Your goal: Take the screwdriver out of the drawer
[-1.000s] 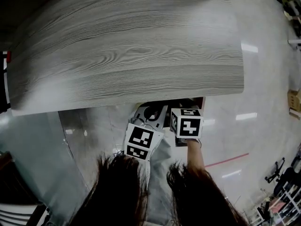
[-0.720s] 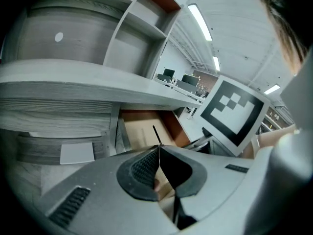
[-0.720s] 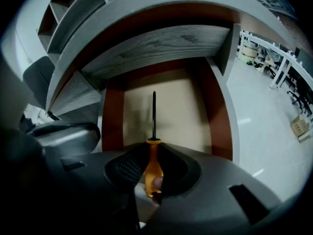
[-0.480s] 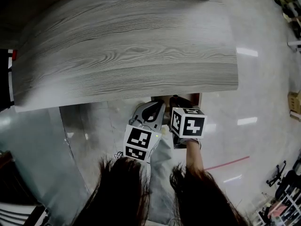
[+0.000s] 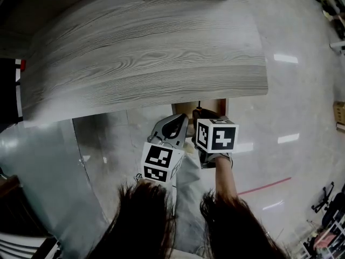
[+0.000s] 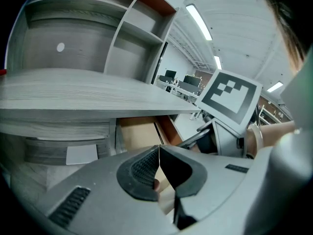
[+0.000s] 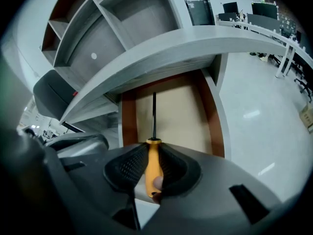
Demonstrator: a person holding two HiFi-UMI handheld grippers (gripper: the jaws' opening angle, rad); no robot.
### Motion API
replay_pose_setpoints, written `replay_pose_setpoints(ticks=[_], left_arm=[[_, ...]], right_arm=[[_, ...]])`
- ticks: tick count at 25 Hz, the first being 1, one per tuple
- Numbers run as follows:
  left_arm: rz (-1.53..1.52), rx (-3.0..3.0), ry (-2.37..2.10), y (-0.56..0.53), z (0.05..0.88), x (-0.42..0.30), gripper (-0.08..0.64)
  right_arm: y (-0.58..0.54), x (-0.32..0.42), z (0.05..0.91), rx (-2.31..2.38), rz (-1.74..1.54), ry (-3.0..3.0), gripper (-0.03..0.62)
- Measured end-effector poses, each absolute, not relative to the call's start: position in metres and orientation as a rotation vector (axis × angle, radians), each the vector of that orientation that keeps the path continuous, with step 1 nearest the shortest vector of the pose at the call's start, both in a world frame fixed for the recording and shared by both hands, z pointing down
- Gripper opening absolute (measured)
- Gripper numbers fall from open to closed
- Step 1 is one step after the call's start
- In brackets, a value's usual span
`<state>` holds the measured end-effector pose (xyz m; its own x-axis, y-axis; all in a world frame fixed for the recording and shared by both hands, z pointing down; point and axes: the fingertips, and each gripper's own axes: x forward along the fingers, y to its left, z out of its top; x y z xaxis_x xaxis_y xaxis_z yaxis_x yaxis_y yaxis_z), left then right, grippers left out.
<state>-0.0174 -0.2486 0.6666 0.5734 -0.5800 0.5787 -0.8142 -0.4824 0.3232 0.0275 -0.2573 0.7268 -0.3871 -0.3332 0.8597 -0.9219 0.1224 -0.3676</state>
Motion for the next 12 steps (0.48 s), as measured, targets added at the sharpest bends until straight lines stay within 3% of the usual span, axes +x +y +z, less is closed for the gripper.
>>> replay_pose_setpoints(ticks=[12], left_arm=[[0.548, 2.215, -1.147, -0.236, 0.645, -0.014, 0.017]], right_arm=[[-0.235, 0.035, 0.709, 1.201, 1.301, -1.804, 0.083]])
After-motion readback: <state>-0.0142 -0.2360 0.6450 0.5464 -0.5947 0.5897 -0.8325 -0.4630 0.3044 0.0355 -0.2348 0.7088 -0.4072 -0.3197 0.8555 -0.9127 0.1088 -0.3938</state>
